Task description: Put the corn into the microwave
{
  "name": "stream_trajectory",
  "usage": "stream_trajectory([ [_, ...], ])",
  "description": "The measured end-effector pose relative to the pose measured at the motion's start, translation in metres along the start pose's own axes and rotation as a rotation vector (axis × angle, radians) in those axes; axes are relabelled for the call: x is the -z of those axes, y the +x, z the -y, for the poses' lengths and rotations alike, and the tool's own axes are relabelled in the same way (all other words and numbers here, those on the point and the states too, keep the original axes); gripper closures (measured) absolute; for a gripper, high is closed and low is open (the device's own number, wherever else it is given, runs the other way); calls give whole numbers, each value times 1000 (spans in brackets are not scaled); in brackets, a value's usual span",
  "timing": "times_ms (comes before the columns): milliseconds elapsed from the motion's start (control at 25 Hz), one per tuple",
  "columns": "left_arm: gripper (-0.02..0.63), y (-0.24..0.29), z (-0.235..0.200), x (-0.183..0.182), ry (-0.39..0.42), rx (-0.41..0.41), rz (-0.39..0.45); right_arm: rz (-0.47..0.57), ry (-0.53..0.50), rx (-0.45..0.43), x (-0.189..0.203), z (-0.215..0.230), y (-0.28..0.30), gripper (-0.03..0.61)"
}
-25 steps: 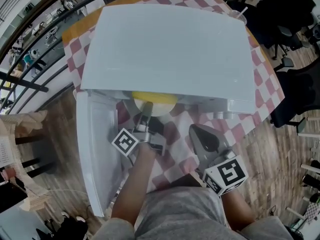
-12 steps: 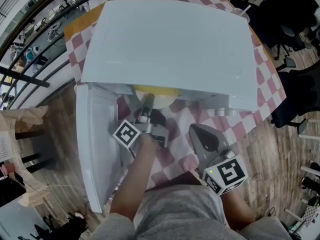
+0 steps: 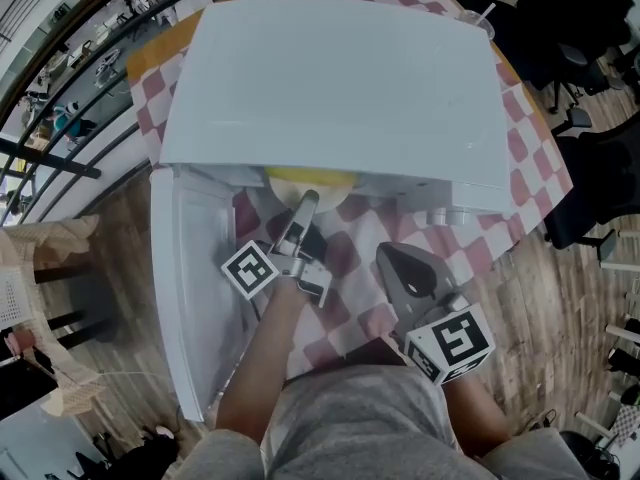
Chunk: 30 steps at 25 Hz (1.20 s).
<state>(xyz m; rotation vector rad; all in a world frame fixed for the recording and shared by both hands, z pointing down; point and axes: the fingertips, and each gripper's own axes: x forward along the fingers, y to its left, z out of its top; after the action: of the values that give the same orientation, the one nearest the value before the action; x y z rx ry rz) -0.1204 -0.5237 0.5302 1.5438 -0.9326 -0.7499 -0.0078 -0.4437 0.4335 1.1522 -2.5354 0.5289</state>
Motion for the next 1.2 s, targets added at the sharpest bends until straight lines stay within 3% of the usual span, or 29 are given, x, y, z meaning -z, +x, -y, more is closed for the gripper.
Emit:
stream_trajectory([
  [160,396,-8,-4,21,141,-64,-131,-1,-15,6,1,0,-2,580],
  [280,394,-14,-14,27,397,-196,-199,-2,-22,13,2,1,-5,580],
  [440,383,-13,-13,20,782,-334,-199,-9,-27,17,6,2,-9,580],
  [560,379,-7,-10,16,964,-394,-189,-12,-33,21,8,2,-12,578],
  [760,377,-2,-13,6,989,-486,-157,-10,-32,27,11,5,-17,580],
  [1200,390,14,-20,-8,915,-632,-212,-5,-18,40,15,14,-28,580],
])
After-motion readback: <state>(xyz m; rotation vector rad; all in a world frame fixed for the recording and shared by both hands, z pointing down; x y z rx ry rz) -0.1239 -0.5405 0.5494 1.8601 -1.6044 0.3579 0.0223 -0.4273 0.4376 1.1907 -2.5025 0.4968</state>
